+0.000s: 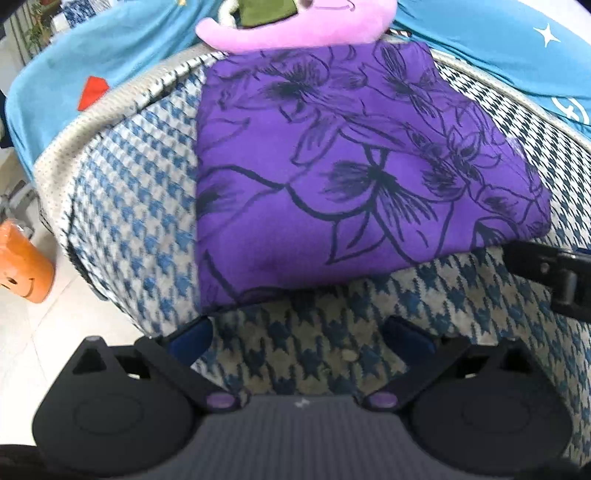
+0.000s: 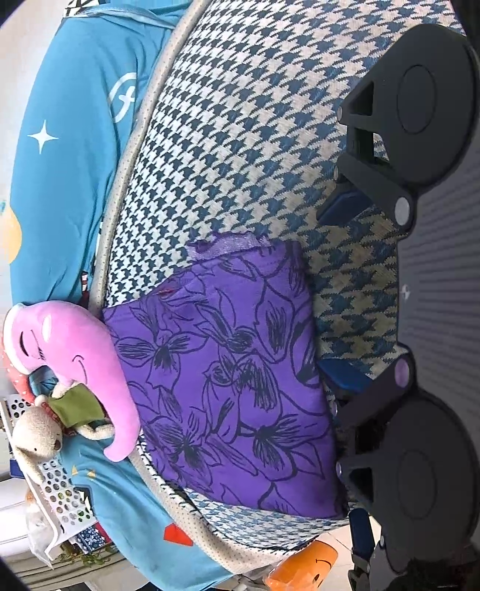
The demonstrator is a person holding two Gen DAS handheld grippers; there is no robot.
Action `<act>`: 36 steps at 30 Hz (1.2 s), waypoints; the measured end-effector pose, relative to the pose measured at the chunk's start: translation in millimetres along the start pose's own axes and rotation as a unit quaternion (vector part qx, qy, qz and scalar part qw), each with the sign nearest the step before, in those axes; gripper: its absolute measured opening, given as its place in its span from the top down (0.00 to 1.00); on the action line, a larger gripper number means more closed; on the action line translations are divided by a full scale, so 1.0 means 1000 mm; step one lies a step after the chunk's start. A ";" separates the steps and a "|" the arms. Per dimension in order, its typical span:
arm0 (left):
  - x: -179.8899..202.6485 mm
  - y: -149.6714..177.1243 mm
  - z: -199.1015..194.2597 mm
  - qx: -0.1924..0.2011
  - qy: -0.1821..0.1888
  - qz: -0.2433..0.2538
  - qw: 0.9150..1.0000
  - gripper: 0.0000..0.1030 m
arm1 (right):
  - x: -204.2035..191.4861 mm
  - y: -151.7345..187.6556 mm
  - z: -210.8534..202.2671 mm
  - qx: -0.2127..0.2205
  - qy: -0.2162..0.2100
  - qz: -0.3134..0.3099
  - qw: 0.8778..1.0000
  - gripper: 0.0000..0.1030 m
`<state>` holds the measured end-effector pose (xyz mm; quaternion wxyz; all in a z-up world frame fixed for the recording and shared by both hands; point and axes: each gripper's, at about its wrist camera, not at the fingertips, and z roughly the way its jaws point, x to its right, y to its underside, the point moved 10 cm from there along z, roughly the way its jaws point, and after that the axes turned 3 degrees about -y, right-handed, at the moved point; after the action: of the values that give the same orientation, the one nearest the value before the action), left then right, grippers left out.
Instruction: Fold clothes
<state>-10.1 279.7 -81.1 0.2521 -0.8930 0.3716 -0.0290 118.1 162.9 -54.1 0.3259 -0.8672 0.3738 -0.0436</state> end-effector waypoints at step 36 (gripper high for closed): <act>-0.043 -0.019 -0.045 0.064 0.004 -0.056 0.996 0.00 | -0.021 -0.014 -0.026 0.026 -0.015 -0.014 0.999 0.22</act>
<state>-39.7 300.3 -27.0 0.3055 -0.8943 0.3193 -0.0701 103.4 170.8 -22.2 0.3530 -0.8642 0.3559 -0.0444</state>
